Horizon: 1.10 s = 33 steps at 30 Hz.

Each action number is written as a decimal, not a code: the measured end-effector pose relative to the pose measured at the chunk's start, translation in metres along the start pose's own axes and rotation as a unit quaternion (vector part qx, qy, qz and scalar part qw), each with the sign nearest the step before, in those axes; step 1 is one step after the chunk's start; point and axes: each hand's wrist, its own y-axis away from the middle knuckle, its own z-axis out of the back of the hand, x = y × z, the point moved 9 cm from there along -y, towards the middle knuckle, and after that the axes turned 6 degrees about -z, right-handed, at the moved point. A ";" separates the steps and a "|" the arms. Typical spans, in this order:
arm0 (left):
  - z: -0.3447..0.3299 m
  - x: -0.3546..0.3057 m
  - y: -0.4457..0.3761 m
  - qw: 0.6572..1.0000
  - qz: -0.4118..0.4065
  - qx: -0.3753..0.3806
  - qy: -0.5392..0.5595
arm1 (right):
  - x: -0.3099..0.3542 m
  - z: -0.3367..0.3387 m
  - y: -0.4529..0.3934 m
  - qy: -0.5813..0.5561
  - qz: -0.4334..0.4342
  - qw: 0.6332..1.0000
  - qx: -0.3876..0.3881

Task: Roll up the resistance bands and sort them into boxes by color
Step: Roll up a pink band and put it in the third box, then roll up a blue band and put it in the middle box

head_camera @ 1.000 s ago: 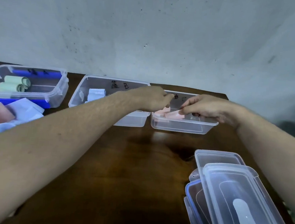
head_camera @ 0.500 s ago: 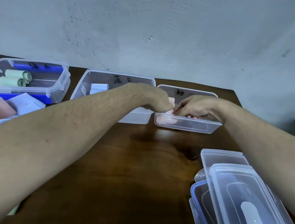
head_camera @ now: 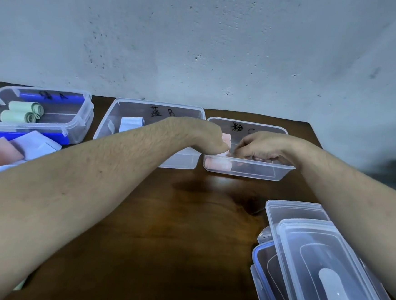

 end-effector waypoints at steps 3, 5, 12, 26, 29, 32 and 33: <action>0.005 -0.001 0.009 1.000 -0.008 -0.025 -0.007 | 0.005 0.010 0.008 -0.066 0.035 0.997 -0.031; 0.012 0.000 0.019 0.998 -0.006 -0.065 -0.006 | 0.013 0.014 0.019 -0.083 0.062 0.994 -0.045; 0.021 0.012 0.077 0.977 0.028 -0.210 0.011 | 0.059 0.007 0.067 -0.075 0.174 0.979 -0.072; -0.069 0.048 0.192 0.954 0.162 -0.250 0.038 | 0.111 -0.118 0.097 0.097 0.276 0.952 0.095; -0.082 0.071 0.213 0.948 0.183 -0.259 0.022 | 0.115 -0.131 0.103 0.099 0.271 0.951 0.106; -0.092 0.102 0.233 0.941 0.222 -0.250 -0.052 | 0.120 -0.140 0.107 0.083 0.259 0.957 0.104; -0.095 0.112 0.238 0.939 0.238 -0.243 -0.057 | 0.121 -0.143 0.108 0.078 0.255 0.958 0.101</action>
